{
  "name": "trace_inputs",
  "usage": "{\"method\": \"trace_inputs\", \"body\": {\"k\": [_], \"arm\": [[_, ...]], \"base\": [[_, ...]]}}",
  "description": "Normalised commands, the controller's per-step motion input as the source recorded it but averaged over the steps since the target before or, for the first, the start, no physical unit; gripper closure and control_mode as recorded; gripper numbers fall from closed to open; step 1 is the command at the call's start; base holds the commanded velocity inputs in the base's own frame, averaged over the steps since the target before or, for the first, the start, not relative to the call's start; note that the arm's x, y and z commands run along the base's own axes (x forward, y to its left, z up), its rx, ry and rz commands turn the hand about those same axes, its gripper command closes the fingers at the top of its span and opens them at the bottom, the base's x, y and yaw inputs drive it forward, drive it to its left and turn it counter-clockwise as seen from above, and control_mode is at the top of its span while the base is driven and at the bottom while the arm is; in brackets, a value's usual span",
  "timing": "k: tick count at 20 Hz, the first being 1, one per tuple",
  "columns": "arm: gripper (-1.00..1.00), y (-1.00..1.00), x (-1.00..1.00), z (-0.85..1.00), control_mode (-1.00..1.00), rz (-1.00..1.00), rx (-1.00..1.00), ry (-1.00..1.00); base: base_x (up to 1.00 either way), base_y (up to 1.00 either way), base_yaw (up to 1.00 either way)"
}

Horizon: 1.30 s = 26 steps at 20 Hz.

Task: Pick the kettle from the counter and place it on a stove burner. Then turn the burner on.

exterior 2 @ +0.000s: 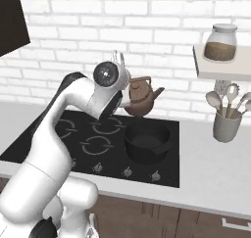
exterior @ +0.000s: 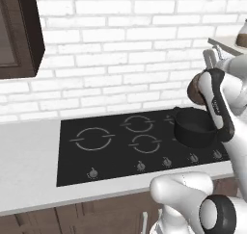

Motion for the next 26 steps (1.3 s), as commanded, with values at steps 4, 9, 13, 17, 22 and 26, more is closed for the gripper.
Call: {"method": "trace_inputs", "body": {"k": [4,9,13,17,22,26], "arm": [[1.00,1.00,0.00,0.00,-1.00,0.00,-0.11,0.06],[1.00,1.00,0.00,0.00,-1.00,0.00,-0.12,0.08],[1.00,1.00,0.00,-0.09,-1.00,0.08,-0.03,0.18],[1.00,1.00,0.00,-0.22,-1.00,0.06,0.03,0.14],[1.00,1.00,0.00,-0.36,-1.00,0.09,0.11,0.11],[1.00,1.00,0.07,-0.56,-1.00,0.05,0.15,0.09]], "base": [[0.00,0.00,0.00],[0.00,0.00,0.00],[0.00,0.00,0.00],[0.00,0.00,0.00],[0.00,0.00,0.00],[0.00,0.00,0.00]]}}
